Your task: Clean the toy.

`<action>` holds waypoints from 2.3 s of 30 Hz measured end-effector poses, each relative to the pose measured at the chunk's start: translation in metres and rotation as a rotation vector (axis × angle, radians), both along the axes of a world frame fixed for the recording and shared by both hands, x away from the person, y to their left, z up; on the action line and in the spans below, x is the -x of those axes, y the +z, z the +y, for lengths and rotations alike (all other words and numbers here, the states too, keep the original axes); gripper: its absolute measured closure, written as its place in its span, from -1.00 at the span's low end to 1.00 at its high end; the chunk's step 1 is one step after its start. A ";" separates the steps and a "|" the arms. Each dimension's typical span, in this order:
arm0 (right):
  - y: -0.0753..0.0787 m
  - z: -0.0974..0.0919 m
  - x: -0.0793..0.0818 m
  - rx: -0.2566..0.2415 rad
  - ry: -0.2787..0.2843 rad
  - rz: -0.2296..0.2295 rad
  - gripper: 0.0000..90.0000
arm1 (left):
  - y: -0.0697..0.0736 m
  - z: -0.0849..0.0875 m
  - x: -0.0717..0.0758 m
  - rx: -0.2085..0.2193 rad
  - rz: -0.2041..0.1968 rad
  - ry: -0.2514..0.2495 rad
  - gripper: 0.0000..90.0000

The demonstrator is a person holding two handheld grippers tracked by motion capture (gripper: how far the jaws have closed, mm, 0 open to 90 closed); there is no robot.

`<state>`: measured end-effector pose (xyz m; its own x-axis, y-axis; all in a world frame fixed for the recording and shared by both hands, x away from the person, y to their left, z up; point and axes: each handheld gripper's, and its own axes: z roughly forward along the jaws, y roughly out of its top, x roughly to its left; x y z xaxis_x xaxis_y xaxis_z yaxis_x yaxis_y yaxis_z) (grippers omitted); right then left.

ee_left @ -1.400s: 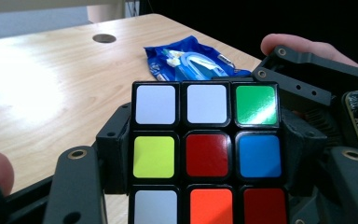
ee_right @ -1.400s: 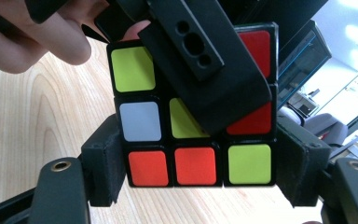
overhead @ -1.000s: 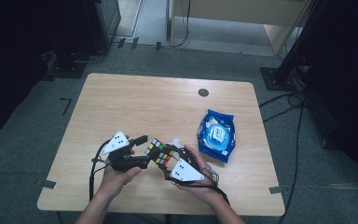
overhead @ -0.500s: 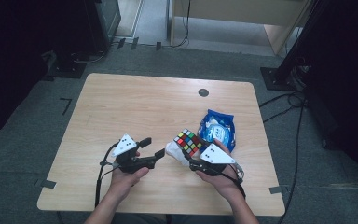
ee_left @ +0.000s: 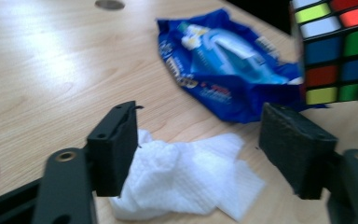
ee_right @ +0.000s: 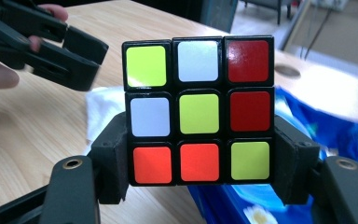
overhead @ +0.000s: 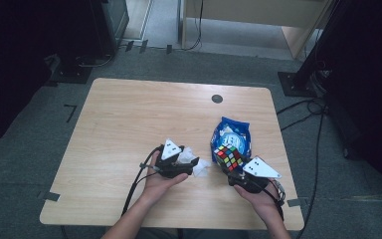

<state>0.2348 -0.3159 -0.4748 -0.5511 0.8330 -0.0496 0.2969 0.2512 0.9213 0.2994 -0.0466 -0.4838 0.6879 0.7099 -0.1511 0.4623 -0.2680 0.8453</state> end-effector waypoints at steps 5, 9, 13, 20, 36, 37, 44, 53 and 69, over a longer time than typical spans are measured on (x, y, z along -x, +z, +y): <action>-0.006 -0.008 -0.002 -0.021 -0.015 0.037 -0.24 | -0.010 -0.018 -0.010 -0.074 0.032 0.006 -0.28; -0.008 -0.009 -0.001 -0.048 -0.016 0.043 -0.24 | -0.021 -0.033 -0.013 -0.166 0.023 0.029 -0.15; -0.008 -0.006 0.001 -0.057 0.001 0.040 -0.24 | -0.028 -0.041 -0.013 -0.278 -0.044 0.066 0.14; -0.011 0.001 0.002 -0.039 0.016 0.039 -0.24 | -0.030 -0.039 -0.019 -0.308 0.013 0.057 0.63; -0.013 0.007 0.002 -0.041 0.026 0.044 -0.24 | 0.019 0.004 -0.004 -0.068 -0.075 0.037 1.00; -0.013 0.007 0.002 -0.041 0.026 0.044 -0.24 | 0.019 0.004 -0.004 -0.068 -0.075 0.037 1.00; -0.015 0.024 0.005 -0.017 0.082 0.051 -0.24 | 0.034 0.011 0.007 -0.054 -0.135 0.009 0.99; -0.015 0.023 0.005 -0.016 0.080 0.051 -0.24 | -0.013 0.026 0.005 -0.164 -0.031 0.050 0.44; -0.015 0.027 0.006 -0.011 0.083 0.051 -0.24 | -0.024 0.030 0.013 -0.260 0.095 0.078 0.85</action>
<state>0.2283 -0.2886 -0.4899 -0.6198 0.7847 -0.0106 0.3220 0.2666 0.9084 0.2860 -0.0170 -0.5082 0.6213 0.7834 -0.0177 0.5635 -0.4309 0.7048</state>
